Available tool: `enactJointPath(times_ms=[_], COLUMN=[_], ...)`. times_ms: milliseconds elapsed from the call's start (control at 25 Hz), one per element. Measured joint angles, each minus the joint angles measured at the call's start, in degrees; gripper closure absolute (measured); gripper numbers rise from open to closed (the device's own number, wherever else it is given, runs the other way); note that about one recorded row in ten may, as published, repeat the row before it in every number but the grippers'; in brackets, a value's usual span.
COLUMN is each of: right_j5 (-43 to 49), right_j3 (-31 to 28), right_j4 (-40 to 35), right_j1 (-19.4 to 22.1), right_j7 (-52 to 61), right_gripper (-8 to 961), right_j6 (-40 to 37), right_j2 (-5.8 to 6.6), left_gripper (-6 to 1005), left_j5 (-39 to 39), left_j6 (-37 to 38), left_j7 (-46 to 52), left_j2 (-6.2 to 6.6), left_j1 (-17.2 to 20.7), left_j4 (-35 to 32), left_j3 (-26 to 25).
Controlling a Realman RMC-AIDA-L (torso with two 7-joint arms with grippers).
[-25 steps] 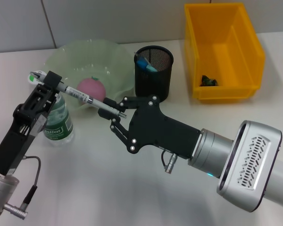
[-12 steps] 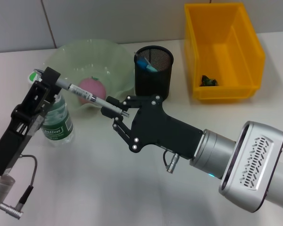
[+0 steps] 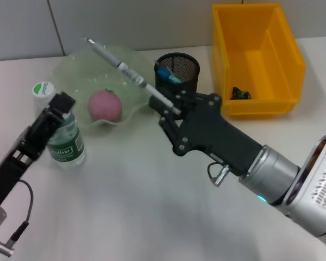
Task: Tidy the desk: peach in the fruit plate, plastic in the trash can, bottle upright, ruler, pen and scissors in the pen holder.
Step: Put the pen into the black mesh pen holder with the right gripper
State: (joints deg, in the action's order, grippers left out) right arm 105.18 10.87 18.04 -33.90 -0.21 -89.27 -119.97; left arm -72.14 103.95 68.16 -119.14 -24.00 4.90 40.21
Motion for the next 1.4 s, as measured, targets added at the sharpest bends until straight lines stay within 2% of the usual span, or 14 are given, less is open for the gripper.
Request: enactJointPath(times_ms=[200,440,600,800,840,880,960,1000,1040,1080,1120,1200,1320,1400], right_j5=[0.15,1.36,4.48,14.14,14.14,16.16,17.23,18.61,18.61,18.94,18.94,18.89,18.93,19.07], right_j3=[-1.64,-1.06,-1.0,-1.03,-1.03,-1.03,-0.96,-0.37,-0.37,1.7,1.7,6.29,9.74,14.77], right_j4=[-0.89,-7.41,-12.25,-29.47,-29.47,-34.64,-38.01,-44.12,-44.12,-50.78,-50.78,-60.74,-67.11,-74.81], right_j1=[2.58,6.51,8.33,9.4,9.4,9.1,8.87,8.38,8.38,7.76,7.76,6.3,5.1,3.15], right_j7=[6.45,23.3,30.12,53.75,53.75,60.15,63.86,70.86,70.86,78.0,78.0,89.28,96.21,105.34], right_gripper=[828,828,828,828,828,828,828,828,828,828,828,828,828,828], right_j6=[-1.11,-1.2,-1.75,-8.59,-8.59,-10.58,-11.79,-13.7,-13.7,-15.26,-15.26,-16.3,-16.37,-15.97], right_j2=[0.3,0.62,0.74,0.89,0.89,0.91,0.92,1.05,1.05,1.19,1.19,1.48,1.86,3.09], left_gripper=[126,126,126,126,126,126,126,126,126,126,126,126,126,126], left_j5=[-6.55,-9.43,-9.47,-9.62,-9.62,-9.69,-9.69,-9.69,-9.69,-9.69,-9.69,-9.69,-9.69,-9.69], left_j6=[0.18,-1.93,-4.39,-9.55,-9.55,-9.99,-10.13,-10.76,-10.76,-11.49,-11.49,-12.33,-12.89,-13.74], left_j7=[-8.09,-18.91,-22.62,-24.88,-24.88,-25.65,-25.86,-25.96,-25.96,-25.97,-25.97,-25.98,-25.99,-26.0], left_j2=[0.26,0.45,0.54,0.72,0.72,0.72,0.72,0.7,0.7,0.62,0.62,0.48,0.38,0.27], left_j1=[0.29,0.17,0.35,0.05,0.05,-0.13,-0.18,-0.46,-0.46,-0.69,-0.69,-0.9,-1.05,-1.2], left_j4=[-5.02,-13.27,-15.77,-17.31,-17.31,-17.43,-17.47,-17.51,-17.51,-17.54,-17.54,-17.56,-17.58,-17.58], left_j3=[1.09,11.09,14.76,17.31,17.31,17.85,18.05,18.42,18.42,18.7,18.7,19.13,19.32,19.39])
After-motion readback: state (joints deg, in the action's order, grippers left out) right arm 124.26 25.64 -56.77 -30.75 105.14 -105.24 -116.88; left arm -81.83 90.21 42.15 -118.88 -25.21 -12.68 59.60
